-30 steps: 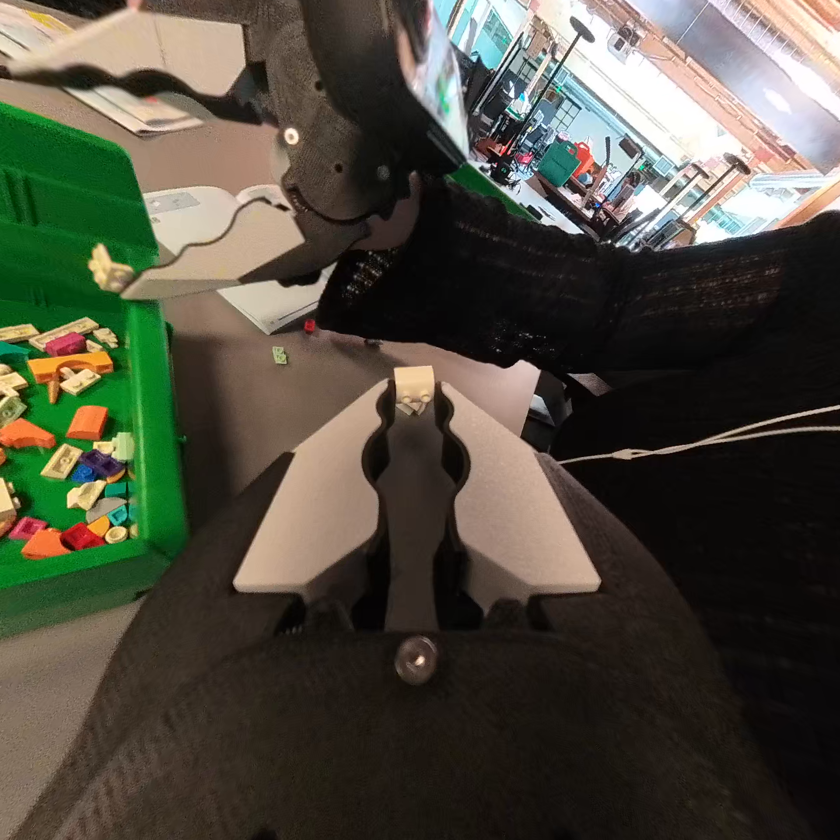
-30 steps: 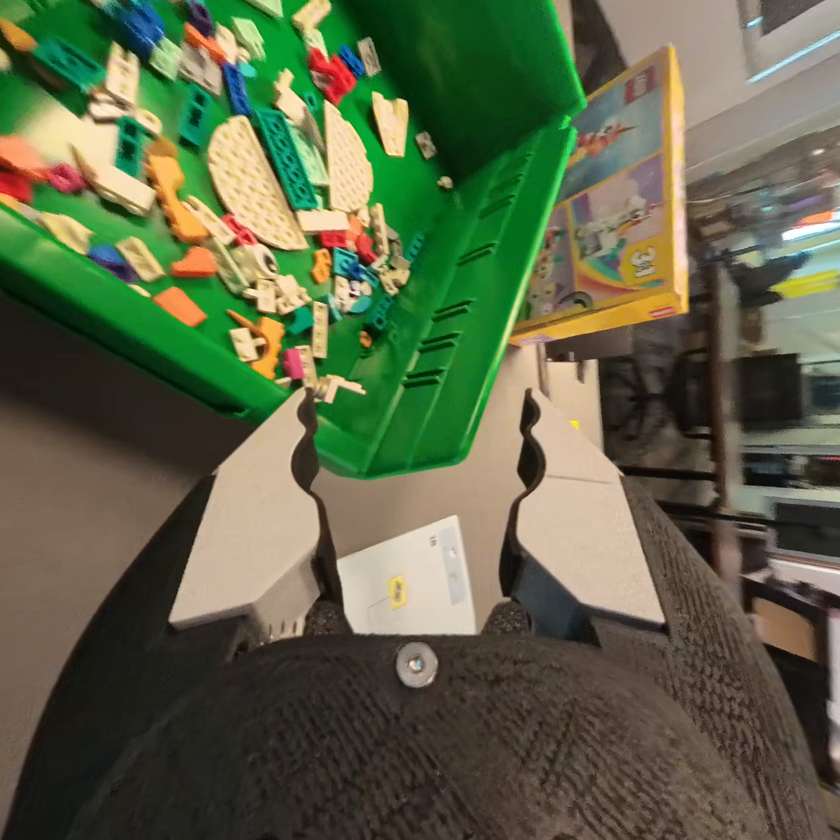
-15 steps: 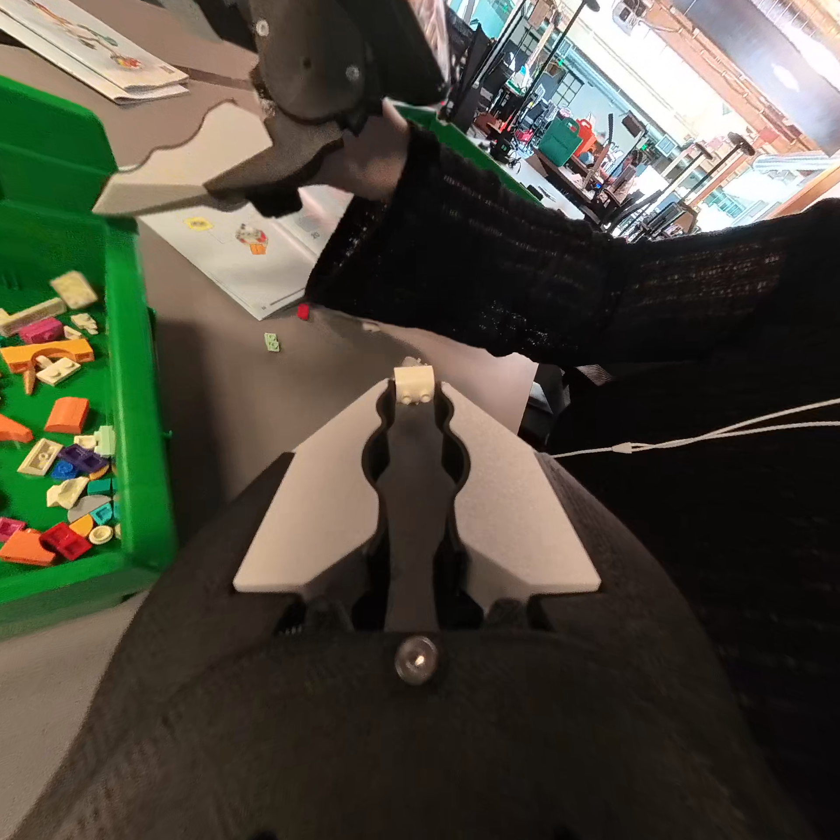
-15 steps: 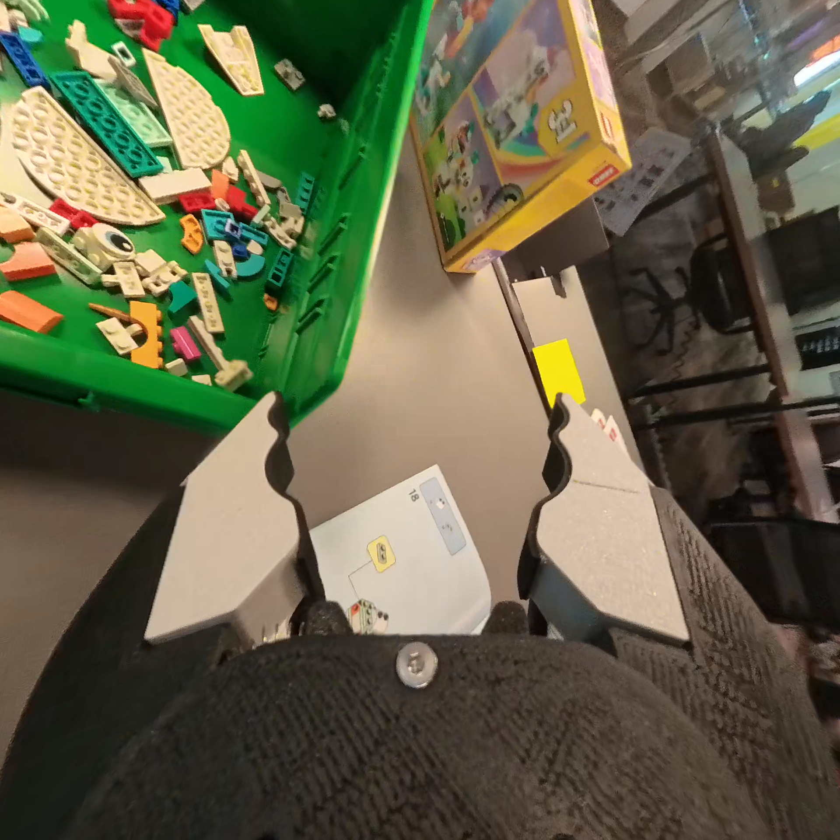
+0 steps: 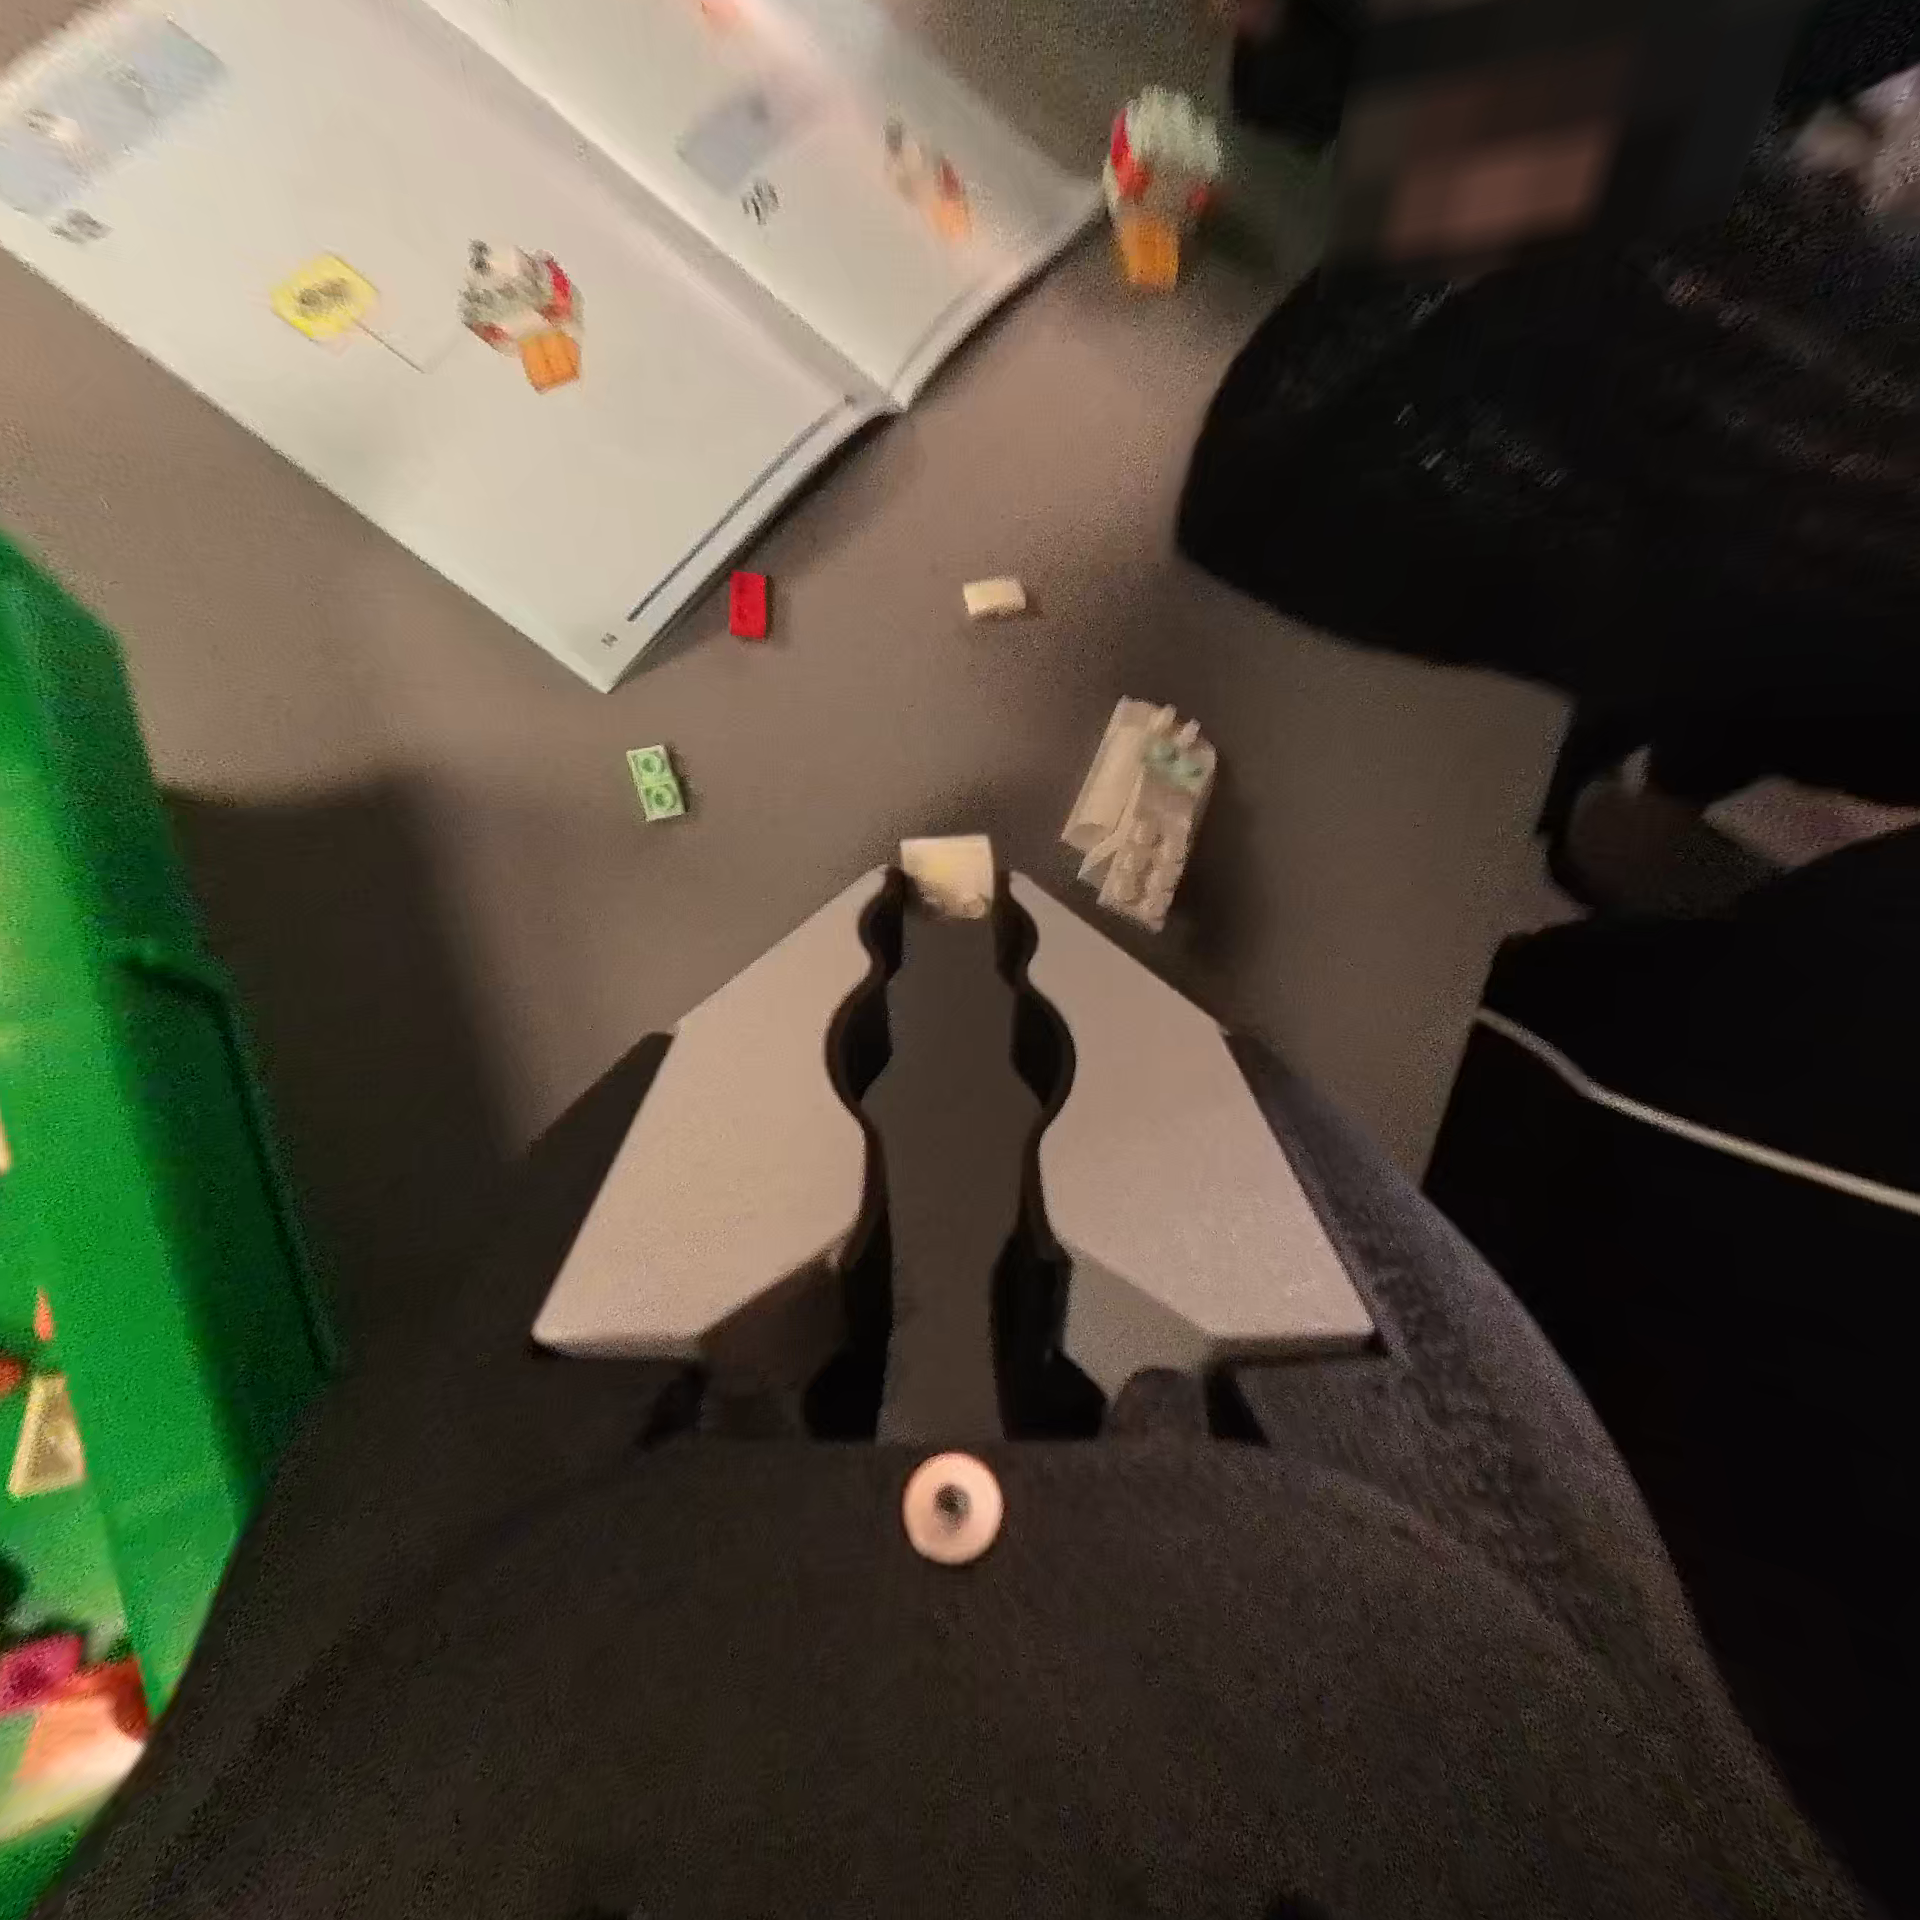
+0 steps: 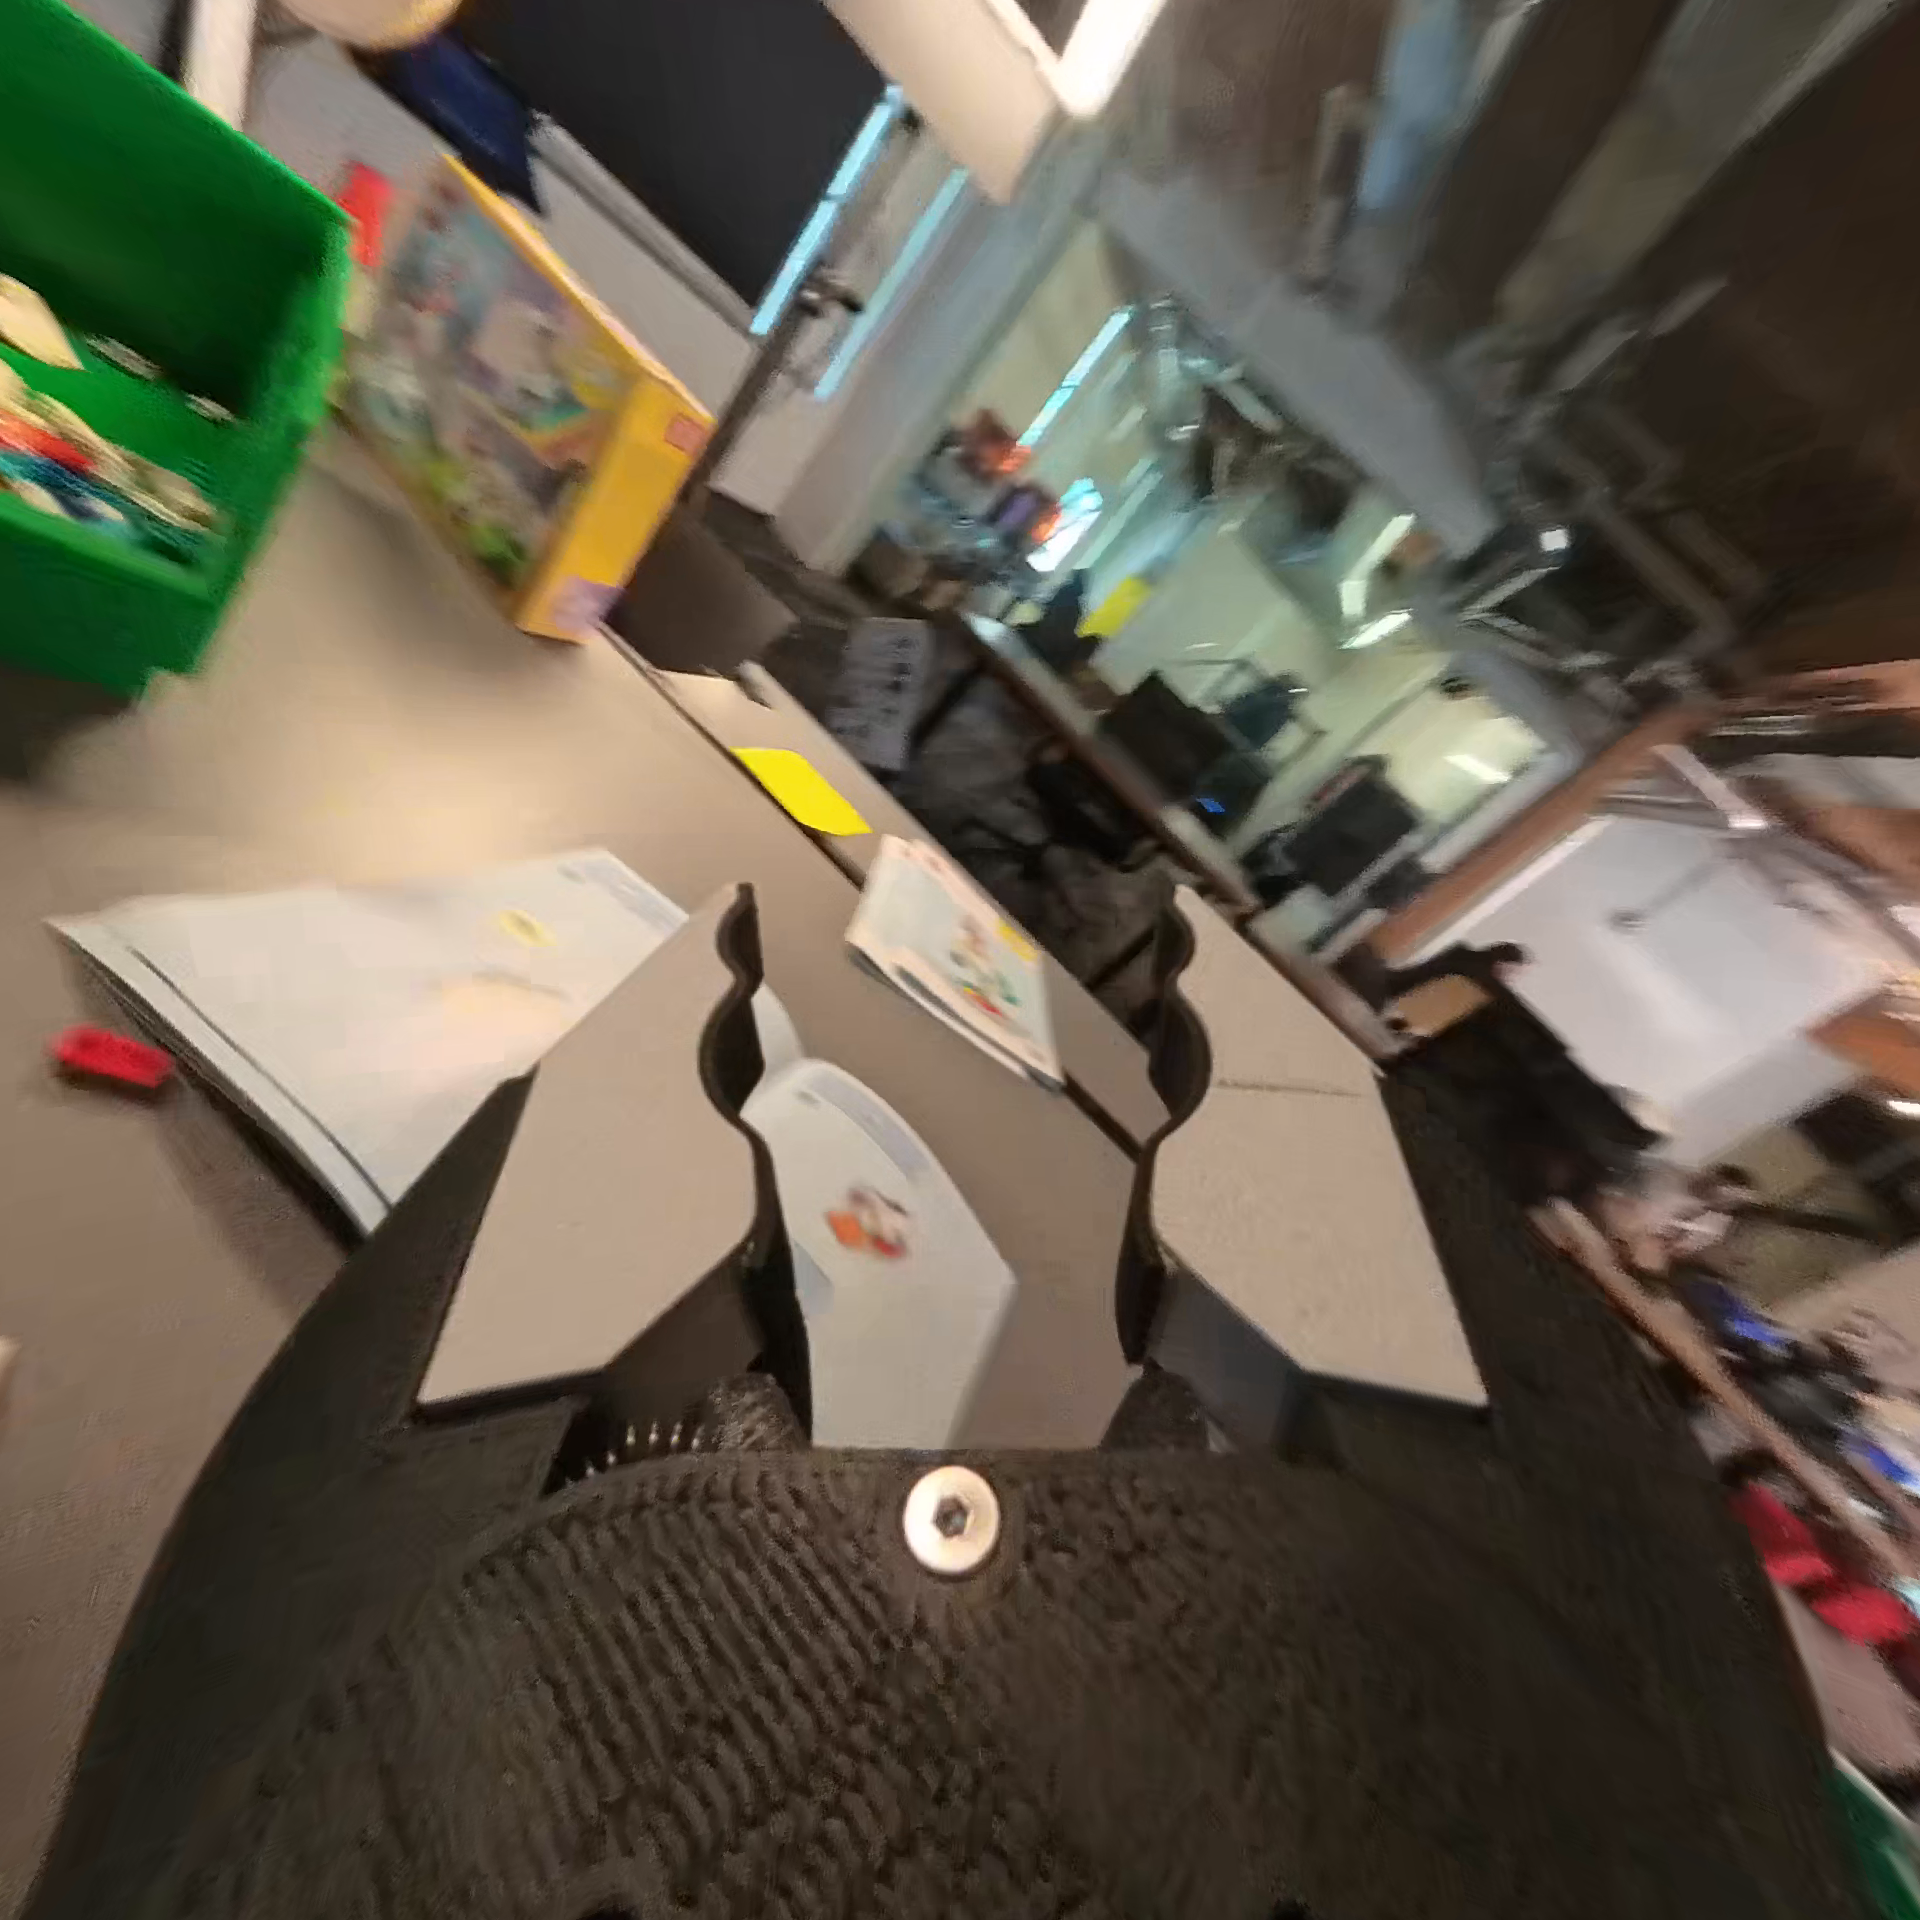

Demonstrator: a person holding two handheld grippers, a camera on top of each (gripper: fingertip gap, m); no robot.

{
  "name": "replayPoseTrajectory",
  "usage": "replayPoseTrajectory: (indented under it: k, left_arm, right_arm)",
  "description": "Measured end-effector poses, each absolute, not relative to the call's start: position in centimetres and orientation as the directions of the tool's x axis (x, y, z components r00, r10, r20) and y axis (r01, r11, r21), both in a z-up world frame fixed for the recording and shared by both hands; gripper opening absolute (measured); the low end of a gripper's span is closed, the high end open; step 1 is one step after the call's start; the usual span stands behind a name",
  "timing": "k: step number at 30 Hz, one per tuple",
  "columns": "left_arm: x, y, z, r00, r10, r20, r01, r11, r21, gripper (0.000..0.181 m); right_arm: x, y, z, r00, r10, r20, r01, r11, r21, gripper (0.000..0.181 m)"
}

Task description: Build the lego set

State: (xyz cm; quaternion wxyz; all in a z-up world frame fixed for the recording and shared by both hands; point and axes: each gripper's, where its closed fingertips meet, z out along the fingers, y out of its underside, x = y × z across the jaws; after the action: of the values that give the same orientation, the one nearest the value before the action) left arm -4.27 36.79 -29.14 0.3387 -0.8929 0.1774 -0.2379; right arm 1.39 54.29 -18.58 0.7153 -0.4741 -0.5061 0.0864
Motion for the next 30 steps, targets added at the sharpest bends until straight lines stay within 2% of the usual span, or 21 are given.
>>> replayPoseTrajectory:
  k: [1,5,10,12,15,20,23,26,30]
  left_arm:
    - [-3.9,36.9,-29.8,0.818,-0.505,0.277,-0.222,-0.720,-0.658,0.016]
    - [-3.1,37.3,-31.5,0.783,-0.586,0.207,-0.421,-0.745,-0.517,0.016]
    - [-2.5,37.5,-33.1,0.748,-0.644,0.159,-0.568,-0.746,-0.348,0.016]
    - [-2.3,37.6,-33.5,0.740,-0.658,0.140,-0.601,-0.740,-0.302,0.016]
    - [-1.7,38.1,-33.5,0.744,-0.653,0.140,-0.599,-0.745,-0.294,0.018]
    - [-0.6,38.8,-33.3,0.753,-0.629,0.191,-0.553,-0.763,-0.335,0.031]
    - [-0.6,39.2,-32.3,0.780,-0.588,0.213,-0.481,-0.782,-0.397,0.039]
    - [-1.3,39.4,-29.2,0.811,-0.536,0.234,-0.350,-0.765,-0.541,0.041]
    - [-4.8,38.3,-22.9,0.869,-0.431,0.242,-0.119,-0.657,-0.745,0.040]
  right_arm:
    - [3.1,54.6,-18.7,0.504,0.561,0.657,0.365,0.551,-0.750,0.073]
    - [8.2,55.8,-19.1,0.611,0.462,0.643,0.354,0.568,-0.744,0.066]
    - [10.7,56.9,-20.2,0.673,0.418,0.611,0.327,0.573,-0.752,0.064]
    - [10.9,57.0,-20.4,0.664,0.409,0.626,0.331,0.590,-0.736,0.063]
    - [11.0,57.1,-20.6,0.667,0.466,0.582,0.273,0.574,-0.772,0.062]
    - [11.4,57.1,-20.4,0.679,0.516,0.522,0.203,0.552,-0.809,0.060]
    - [11.7,56.9,-20.1,0.685,0.528,0.502,0.176,0.550,-0.817,0.058]
    - [12.3,56.9,-19.8,0.701,0.535,0.471,0.147,0.539,-0.830,0.057]
    - [12.7,57.1,-19.6,0.715,0.547,0.435,0.113,0.524,-0.844,0.056]
